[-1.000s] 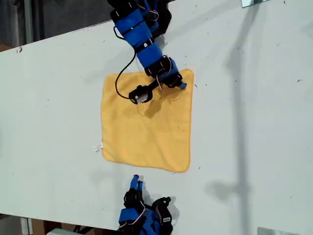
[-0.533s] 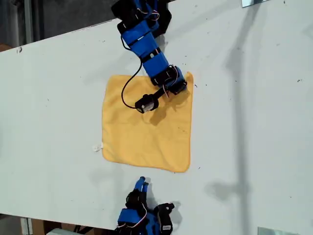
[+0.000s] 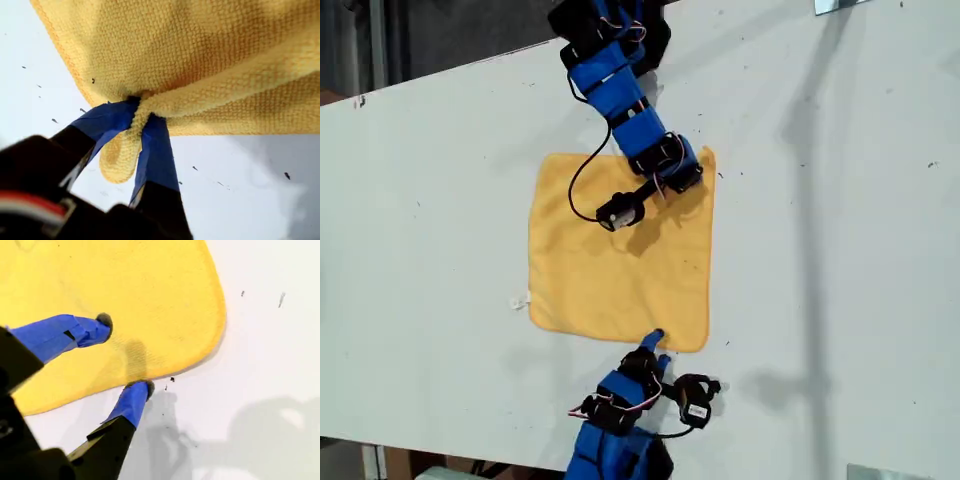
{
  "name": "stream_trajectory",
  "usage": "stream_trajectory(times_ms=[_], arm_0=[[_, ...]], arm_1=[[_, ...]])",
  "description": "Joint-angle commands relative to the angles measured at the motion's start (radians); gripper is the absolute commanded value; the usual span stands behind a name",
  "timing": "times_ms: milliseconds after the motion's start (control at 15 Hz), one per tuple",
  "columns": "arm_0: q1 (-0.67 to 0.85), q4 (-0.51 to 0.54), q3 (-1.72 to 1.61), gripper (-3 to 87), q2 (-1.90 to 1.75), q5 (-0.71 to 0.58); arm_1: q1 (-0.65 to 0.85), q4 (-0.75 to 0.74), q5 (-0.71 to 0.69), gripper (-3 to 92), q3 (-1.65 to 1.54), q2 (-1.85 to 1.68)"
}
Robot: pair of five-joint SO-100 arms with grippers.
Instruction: Grasp corners of a square towel and fold twice.
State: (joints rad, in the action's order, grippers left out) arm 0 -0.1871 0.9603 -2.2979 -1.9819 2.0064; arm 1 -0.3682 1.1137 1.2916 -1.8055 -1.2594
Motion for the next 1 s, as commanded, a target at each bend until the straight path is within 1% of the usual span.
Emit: stream_trajectory(times_ms=[0, 67, 333, 400, 467, 533, 600, 667, 800, 867, 933], arm_0=[[-0.103, -0.054, 0.037, 22.3, 0.114, 0.179], [-0.146, -0.078, 0.069, 22.7, 0.207, 0.247], [-0.209, -0.236, 0.117, 22.2, 0.416, 0.299], [-0.210, -0.275, 0.126, 18.6, 0.454, 0.290], [-0.204, -0.318, 0.132, -0.5, 0.491, 0.272], [-0.199, -0.325, 0.163, -0.5, 0.518, 0.235], [-0.199, -0.258, 0.224, -0.5, 0.538, 0.213], [-0.190, -0.130, 0.310, -0.5, 0.548, 0.190], [-0.166, 0.170, 0.511, -0.5, 0.571, 0.149], [-0.146, 0.284, 0.594, -0.5, 0.572, 0.112], [-0.124, 0.362, 0.667, -0.5, 0.565, 0.060]], arm_1=[[-0.006, 0.000, -0.008, -0.1, -0.008, -0.003], [-0.006, 0.000, -0.009, -0.1, -0.008, -0.005], [-0.026, 0.006, 0.002, -0.1, -0.009, -0.012], [-0.026, 0.011, 0.002, -0.1, -0.009, -0.018], [-0.026, 0.015, 0.002, -0.1, -0.009, -0.028], [-0.026, 0.017, 0.002, -0.1, -0.009, -0.035], [-0.028, 0.017, 0.006, -0.1, -0.009, -0.041], [-0.029, 0.021, 0.009, -0.1, -0.009, -0.044], [-0.028, 0.040, 0.014, -0.1, -0.009, -0.067], [-0.018, 0.074, 0.014, -0.1, -0.008, -0.106], [-0.008, 0.123, 0.014, -0.1, -0.008, -0.172]])
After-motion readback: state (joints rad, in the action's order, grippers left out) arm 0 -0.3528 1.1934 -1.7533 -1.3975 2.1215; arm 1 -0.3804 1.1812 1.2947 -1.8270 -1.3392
